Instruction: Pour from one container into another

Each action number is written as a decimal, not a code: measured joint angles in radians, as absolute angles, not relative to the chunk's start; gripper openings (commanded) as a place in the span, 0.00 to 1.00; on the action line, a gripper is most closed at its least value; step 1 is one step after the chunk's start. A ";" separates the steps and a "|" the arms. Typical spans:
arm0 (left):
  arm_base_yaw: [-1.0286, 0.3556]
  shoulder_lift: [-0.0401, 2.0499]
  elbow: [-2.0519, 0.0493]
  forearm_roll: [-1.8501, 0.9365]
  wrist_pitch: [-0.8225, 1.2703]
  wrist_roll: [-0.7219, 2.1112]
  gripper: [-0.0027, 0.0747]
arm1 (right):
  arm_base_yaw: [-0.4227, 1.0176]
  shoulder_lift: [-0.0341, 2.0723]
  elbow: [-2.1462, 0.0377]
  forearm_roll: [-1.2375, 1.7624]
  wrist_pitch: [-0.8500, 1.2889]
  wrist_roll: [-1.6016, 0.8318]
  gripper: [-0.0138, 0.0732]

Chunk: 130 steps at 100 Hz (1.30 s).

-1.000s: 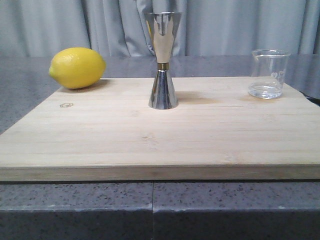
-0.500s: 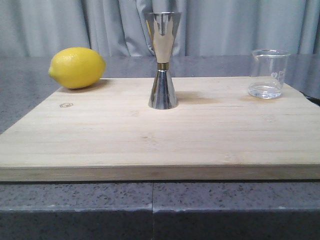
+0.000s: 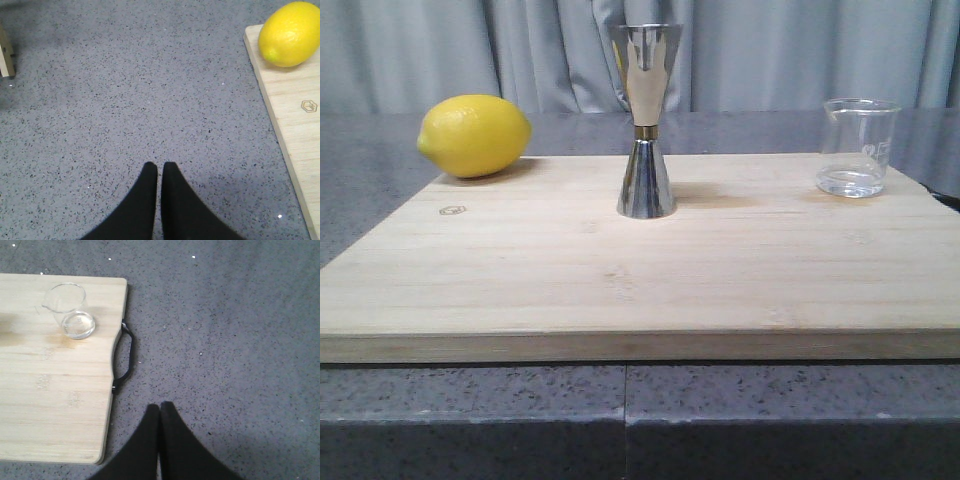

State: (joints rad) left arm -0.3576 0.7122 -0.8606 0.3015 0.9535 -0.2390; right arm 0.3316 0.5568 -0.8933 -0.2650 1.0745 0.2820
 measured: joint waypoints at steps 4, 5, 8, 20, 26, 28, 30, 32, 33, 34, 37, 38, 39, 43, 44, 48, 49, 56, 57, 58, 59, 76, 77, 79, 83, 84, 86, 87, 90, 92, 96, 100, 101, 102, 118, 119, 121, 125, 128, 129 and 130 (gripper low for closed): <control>-0.358 0.712 -0.861 0.302 0.953 -0.239 0.01 | 0.332 0.557 -0.893 -0.265 1.074 0.282 0.08; -0.358 0.712 -0.861 0.302 0.953 -0.239 0.01 | 0.332 0.557 -0.893 -0.265 1.074 0.282 0.08; -0.358 0.712 -0.861 0.302 0.953 -0.239 0.01 | 0.332 0.557 -0.893 -0.265 1.074 0.282 0.08; -0.358 0.712 -0.861 0.302 0.953 -0.239 0.01 | 0.332 0.557 -0.893 -0.265 1.074 0.282 0.08; -0.358 0.712 -0.861 0.302 0.953 -0.239 0.01 | 0.332 0.557 -0.893 -0.267 1.074 0.282 0.08; -0.358 0.712 -0.861 0.302 0.953 -0.239 0.01 | 0.332 0.557 -0.893 -0.267 1.074 0.282 0.08; -0.358 0.712 -0.861 0.302 0.953 -0.239 0.01 | 0.332 0.557 -0.893 -0.267 1.074 0.282 0.08; -0.358 0.712 -0.861 0.302 0.953 -0.239 0.01 | 0.332 0.557 -0.893 -0.267 1.074 0.282 0.08; -0.358 0.712 -0.861 0.302 0.953 -0.239 0.01 | 0.332 0.557 -0.893 -0.267 1.074 0.282 0.08; -0.358 0.712 -0.861 0.302 0.953 -0.239 0.01 | 0.332 0.557 -0.893 -0.267 1.074 0.282 0.08; -0.358 0.712 -0.861 0.300 0.953 -0.239 0.01 | 0.332 0.557 -0.893 -0.267 1.074 0.282 0.08; -0.358 0.712 -0.861 0.300 0.953 -0.239 0.01 | 0.332 0.557 -0.893 -0.267 1.074 0.282 0.08; -0.358 0.712 -0.861 0.300 0.953 -0.239 0.01 | 0.332 0.557 -0.893 -0.267 1.074 0.282 0.08; -0.358 0.712 -0.861 0.300 0.953 -0.239 0.01 | 0.332 0.557 -0.893 -0.267 1.074 0.282 0.08; -0.358 0.712 -0.861 0.300 0.953 -0.239 0.01 | 0.332 0.557 -0.893 -0.267 1.074 0.282 0.08; -0.358 0.712 -0.858 0.300 0.952 -0.239 0.01 | 0.332 0.557 -0.893 -0.267 1.074 0.284 0.08; -0.358 0.712 -0.858 0.300 0.952 -0.239 0.01 | 0.332 0.557 -0.893 -0.267 1.074 0.284 0.08; -0.358 0.707 -0.843 0.302 0.943 -0.239 0.01 | 0.332 0.557 -0.893 -0.267 1.074 0.284 0.08; -0.358 0.707 -0.841 0.302 0.939 -0.239 0.01 | 0.332 0.557 -0.893 -0.267 1.074 0.284 0.08; -0.358 0.704 -0.835 0.302 0.937 -0.239 0.01 | 0.332 0.557 -0.893 -0.267 1.074 0.284 0.08; -0.358 0.702 -0.832 0.302 0.931 -0.239 0.01 | 0.332 0.557 -0.893 -0.267 1.074 0.284 0.08; -0.286 0.616 -0.701 0.261 0.758 -0.227 0.01 | 0.332 0.557 -0.893 -0.267 1.074 0.284 0.08; -0.275 0.605 -0.687 0.252 0.749 -0.224 0.01 | 0.332 0.557 -0.893 -0.267 1.072 0.284 0.08; -0.263 0.589 -0.665 0.235 0.721 -0.215 0.01 | 0.332 0.557 -0.893 -0.267 1.072 0.284 0.08; -0.226 0.559 -0.628 0.205 0.665 -0.192 0.01 | 0.332 0.557 -0.893 -0.267 1.072 0.284 0.08; -0.214 0.547 -0.613 0.193 0.655 -0.188 0.01 | 0.332 0.557 -0.893 -0.267 1.072 0.284 0.08; -0.202 0.529 -0.590 0.177 0.626 -0.176 0.01 | 0.332 0.557 -0.893 -0.267 1.072 0.284 0.08; -0.191 0.522 -0.582 0.172 0.607 -0.173 0.01 | 0.332 0.557 -0.893 -0.267 1.072 0.284 0.08; -0.170 0.497 -0.550 0.157 0.568 -0.160 0.01 | 0.332 0.557 -0.893 -0.267 1.072 0.284 0.08; -0.156 0.477 -0.525 0.146 0.538 -0.155 0.01 | 0.332 0.557 -0.893 -0.267 1.072 0.284 0.08; -0.132 0.436 -0.475 0.133 0.479 -0.148 0.01 | 0.330 0.557 -0.893 -0.267 1.072 0.284 0.08; -0.117 0.395 -0.422 0.122 0.429 -0.143 0.01 | 0.330 0.557 -0.893 -0.267 1.072 0.284 0.08; -0.112 0.388 -0.413 0.119 0.411 -0.143 0.01 | 0.330 0.557 -0.893 -0.267 1.072 0.284 0.08; -0.109 0.380 -0.404 0.117 0.400 -0.141 0.01 | 0.330 0.557 -0.893 -0.267 1.072 0.284 0.08; -0.077 0.220 -0.197 0.090 0.198 -0.135 0.01 | 0.330 0.557 -0.893 -0.267 1.072 0.284 0.08; -0.077 0.206 -0.179 0.088 0.191 -0.135 0.01 | 0.330 0.557 -0.893 -0.267 1.072 0.284 0.08; -0.075 0.186 -0.154 0.085 0.171 -0.135 0.01 | 0.330 0.557 -0.893 -0.267 1.072 0.284 0.08; -0.070 0.155 -0.115 0.079 0.135 -0.134 0.01 | 0.330 0.557 -0.893 -0.267 1.072 0.284 0.08; -0.070 0.123 -0.077 0.072 0.115 -0.134 0.01 | 0.330 0.557 -0.893 -0.267 1.072 0.284 0.08; -0.068 0.117 -0.070 0.072 0.106 -0.134 0.01 | 0.330 0.557 -0.893 -0.267 1.072 0.284 0.08; -0.068 0.111 -0.063 0.069 0.101 -0.134 0.01 | 0.330 0.557 -0.893 -0.267 1.072 0.284 0.08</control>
